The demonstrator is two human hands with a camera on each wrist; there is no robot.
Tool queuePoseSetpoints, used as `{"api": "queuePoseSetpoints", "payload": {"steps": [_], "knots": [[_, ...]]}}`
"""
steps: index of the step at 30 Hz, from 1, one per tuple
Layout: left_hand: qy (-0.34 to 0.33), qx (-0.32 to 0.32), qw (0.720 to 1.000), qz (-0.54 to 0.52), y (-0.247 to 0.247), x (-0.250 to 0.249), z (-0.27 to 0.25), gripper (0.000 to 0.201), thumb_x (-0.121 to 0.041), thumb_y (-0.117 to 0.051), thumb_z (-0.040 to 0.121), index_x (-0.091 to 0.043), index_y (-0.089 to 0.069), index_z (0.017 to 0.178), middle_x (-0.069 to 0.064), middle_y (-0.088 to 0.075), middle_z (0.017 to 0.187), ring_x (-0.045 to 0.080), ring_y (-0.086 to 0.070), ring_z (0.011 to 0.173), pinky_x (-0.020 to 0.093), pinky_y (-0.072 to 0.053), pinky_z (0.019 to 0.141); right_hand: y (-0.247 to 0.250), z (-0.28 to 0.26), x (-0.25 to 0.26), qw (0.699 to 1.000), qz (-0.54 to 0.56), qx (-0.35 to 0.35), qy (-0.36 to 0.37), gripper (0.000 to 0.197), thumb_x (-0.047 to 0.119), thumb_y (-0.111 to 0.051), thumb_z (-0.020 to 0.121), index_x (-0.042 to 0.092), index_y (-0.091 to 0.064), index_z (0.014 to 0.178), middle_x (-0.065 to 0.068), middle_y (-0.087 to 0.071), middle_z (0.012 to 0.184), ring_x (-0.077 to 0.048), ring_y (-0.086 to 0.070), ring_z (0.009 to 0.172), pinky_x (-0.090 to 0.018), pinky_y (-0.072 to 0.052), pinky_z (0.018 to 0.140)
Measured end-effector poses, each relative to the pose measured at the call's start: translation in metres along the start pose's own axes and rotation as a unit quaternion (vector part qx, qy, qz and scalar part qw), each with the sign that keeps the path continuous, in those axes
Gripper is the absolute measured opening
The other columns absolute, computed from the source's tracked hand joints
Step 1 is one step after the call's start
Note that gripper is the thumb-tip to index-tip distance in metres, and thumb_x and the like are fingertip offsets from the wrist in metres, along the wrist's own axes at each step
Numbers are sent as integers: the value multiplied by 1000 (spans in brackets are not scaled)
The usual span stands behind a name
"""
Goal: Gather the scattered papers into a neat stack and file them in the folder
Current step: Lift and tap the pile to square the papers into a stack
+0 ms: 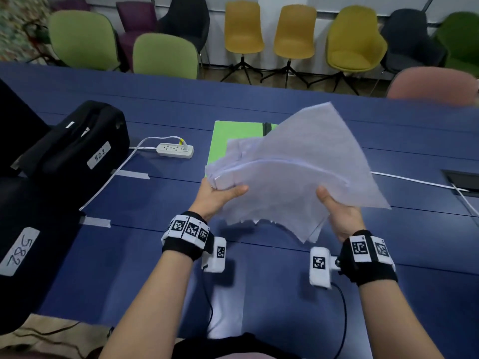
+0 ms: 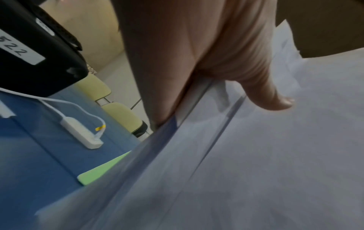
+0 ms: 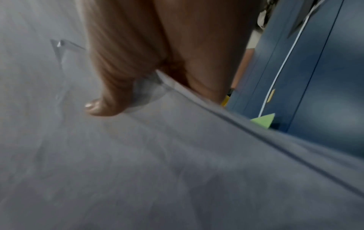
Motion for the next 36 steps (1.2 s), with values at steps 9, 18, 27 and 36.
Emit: {"api": "queuePoseSetpoints", "payload": {"steps": [9, 18, 27, 36], "knots": [[70, -119, 990, -12, 25, 18, -3, 35, -37, -87, 60, -19, -74, 87, -4, -75, 90, 18, -68, 92, 37, -51, 91, -12, 3, -13, 992, 61, 106, 43, 83, 53, -90, 29, 25, -65, 104, 18, -75, 95, 3, -69, 91, -10, -53, 75], [78, -198, 977, -30, 14, 2, -7, 53, -58, -74, 69, -16, -67, 101, -3, -70, 103, 13, -67, 92, 27, -52, 82, -15, 5, -21, 993, 36, 109, 30, 52, 12, -82, 57, 19, -65, 106, 11, -75, 93, 0, -69, 84, -14, -51, 77], [77, -249, 962, 83, 1, -22, -14, 106, -83, -70, 35, -22, -56, 120, -8, -61, 121, 13, -59, 114, 35, -48, 100, -17, 4, -31, 989, 51, 128, 45, 79, 40, -94, 29, 21, -68, 100, 7, -77, 93, -7, -72, 87, -18, -56, 72], [82, -258, 960, 69, -6, -24, -22, 100, -81, -68, 42, -28, -48, 124, -8, -55, 126, 13, -54, 116, 36, -45, 103, -18, 4, -34, 993, 29, 108, 44, 46, -8, -78, 63, 15, -65, 100, 8, -74, 85, 1, -70, 74, -12, -54, 64]]}}
Point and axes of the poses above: each hand's wrist, its own z-axis towards the middle knuckle, its own y-axis out of the back of the hand, x = y × z, the point moved 9 cm from there along z, towards the middle knuckle
